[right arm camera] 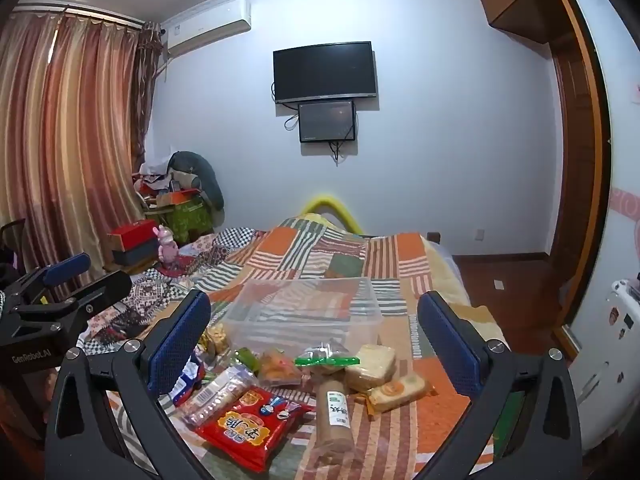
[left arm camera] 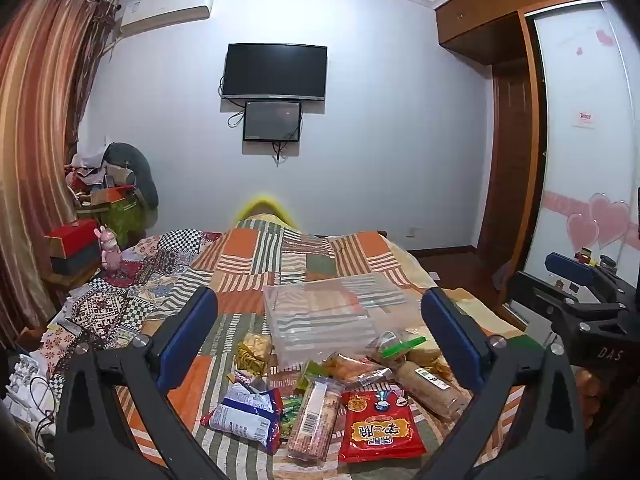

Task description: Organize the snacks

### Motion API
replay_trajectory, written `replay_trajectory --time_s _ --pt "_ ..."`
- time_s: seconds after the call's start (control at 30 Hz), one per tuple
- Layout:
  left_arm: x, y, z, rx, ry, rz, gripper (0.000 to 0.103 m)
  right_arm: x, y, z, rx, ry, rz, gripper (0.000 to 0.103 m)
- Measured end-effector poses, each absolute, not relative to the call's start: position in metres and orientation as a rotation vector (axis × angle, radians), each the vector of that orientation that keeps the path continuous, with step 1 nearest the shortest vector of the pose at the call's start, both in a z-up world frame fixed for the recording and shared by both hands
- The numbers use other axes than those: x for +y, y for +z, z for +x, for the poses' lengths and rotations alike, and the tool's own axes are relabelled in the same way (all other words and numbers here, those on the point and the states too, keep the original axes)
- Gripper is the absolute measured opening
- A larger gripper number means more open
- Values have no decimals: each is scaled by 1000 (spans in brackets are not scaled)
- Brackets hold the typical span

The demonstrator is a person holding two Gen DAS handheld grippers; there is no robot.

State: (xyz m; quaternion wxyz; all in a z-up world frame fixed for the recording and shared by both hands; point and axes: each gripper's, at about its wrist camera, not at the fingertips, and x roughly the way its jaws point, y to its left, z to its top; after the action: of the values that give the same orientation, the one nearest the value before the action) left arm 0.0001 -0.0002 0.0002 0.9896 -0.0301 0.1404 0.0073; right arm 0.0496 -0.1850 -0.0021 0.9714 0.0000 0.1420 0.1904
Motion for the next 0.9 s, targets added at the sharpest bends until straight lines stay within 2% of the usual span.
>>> replay_trajectory --time_s 0.9 --pt "-9 -2 4 270 -3 -47 103 -188 2 48 285 384 25 103"
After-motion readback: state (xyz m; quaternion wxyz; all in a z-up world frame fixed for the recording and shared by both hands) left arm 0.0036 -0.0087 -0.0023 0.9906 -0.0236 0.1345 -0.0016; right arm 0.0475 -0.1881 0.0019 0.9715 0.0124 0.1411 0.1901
